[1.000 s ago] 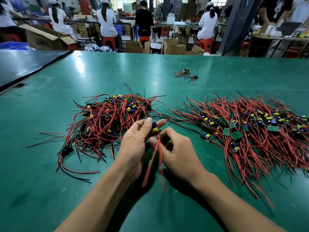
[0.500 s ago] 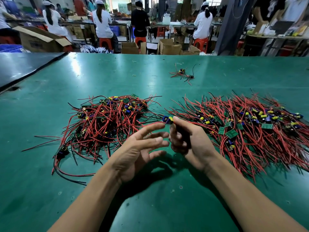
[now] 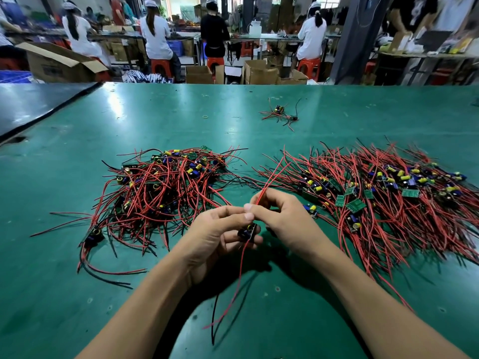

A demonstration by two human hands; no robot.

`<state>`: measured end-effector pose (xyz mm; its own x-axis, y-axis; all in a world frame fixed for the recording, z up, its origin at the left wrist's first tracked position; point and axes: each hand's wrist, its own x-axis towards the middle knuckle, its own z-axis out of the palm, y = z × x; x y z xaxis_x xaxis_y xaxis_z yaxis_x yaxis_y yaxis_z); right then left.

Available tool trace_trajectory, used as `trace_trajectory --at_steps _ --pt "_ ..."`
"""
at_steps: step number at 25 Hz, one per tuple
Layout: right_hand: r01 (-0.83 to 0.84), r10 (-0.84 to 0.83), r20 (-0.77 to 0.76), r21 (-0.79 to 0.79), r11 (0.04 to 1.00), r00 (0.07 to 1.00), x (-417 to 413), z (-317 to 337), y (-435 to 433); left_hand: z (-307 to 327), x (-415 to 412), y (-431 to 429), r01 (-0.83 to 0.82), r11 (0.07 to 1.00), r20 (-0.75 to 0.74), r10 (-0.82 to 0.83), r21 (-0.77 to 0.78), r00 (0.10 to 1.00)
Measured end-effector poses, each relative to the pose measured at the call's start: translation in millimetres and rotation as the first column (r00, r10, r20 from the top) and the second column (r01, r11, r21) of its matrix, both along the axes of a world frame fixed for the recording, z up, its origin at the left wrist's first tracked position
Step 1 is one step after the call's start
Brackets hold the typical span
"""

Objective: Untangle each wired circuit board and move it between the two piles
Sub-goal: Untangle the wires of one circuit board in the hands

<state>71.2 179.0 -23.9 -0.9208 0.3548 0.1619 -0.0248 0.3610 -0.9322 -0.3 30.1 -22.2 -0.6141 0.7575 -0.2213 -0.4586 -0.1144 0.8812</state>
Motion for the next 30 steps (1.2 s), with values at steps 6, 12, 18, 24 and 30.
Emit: trace_trajectory --at_steps 6,12,18,24,30 --pt "-0.024 0.059 0.096 -0.335 0.942 0.994 -2.7 -1.9 -9.9 -3.8 0.2 1.8 -0.030 0.998 -0.043 0.027 -0.060 0.999" --pt "-0.061 0.109 0.154 -0.288 0.956 0.982 -5.6 -8.8 -8.8 -12.9 9.9 10.3 -0.189 0.977 -0.365 0.141 -0.100 0.920" --pt "0.138 -0.113 0.179 -0.135 0.981 0.977 -8.4 -8.8 5.6 -9.0 12.9 9.2 -0.169 0.974 -0.389 0.098 -0.151 0.916" --pt "0.276 -0.279 0.037 -0.319 0.907 0.960 -9.9 -10.8 23.1 -5.0 13.9 6.2 -0.077 0.985 -0.404 0.008 -0.157 0.915" --pt "0.178 -0.151 0.117 -0.847 0.501 0.982 -8.9 5.4 33.7 -6.8 11.3 3.6 0.021 0.992 -0.360 -0.063 -0.121 0.931"
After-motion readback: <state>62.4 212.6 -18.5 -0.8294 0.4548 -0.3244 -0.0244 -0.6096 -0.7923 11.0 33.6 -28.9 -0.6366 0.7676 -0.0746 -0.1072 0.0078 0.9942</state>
